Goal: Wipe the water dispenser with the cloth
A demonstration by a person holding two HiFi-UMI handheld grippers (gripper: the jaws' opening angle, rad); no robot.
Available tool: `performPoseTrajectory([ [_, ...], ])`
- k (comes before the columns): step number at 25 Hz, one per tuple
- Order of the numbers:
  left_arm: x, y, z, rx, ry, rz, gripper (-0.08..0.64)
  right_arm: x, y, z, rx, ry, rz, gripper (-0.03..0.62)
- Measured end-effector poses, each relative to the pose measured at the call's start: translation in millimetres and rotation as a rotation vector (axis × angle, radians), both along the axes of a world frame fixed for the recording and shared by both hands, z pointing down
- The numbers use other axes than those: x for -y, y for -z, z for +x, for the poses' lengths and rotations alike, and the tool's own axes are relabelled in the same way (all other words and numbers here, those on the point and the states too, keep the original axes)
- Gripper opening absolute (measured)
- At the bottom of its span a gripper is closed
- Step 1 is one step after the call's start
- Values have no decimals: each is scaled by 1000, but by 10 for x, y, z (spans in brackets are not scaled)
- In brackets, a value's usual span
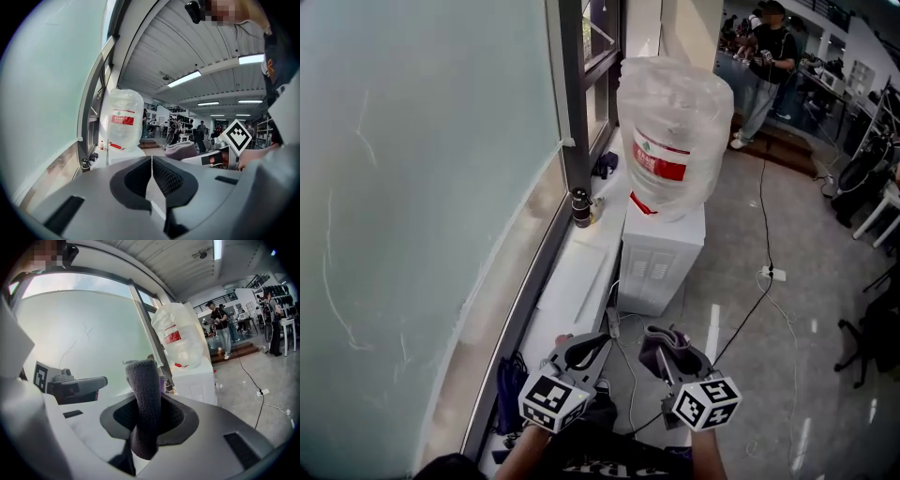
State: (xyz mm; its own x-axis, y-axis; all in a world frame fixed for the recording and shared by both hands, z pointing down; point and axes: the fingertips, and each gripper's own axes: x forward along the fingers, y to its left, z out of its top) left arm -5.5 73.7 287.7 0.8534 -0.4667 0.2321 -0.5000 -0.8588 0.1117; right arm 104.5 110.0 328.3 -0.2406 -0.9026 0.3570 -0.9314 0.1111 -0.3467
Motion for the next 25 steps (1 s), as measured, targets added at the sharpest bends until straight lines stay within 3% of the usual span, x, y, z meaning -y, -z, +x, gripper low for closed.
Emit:
performPoseTrajectory([
  [10, 885, -217, -95, 4, -57, -20, 20, 875, -131, -53, -36, -47, -46, 104],
  [25, 1085, -334, 22, -35, -125, -30, 20, 1402, -78, 159, -248, -49, -46, 104],
])
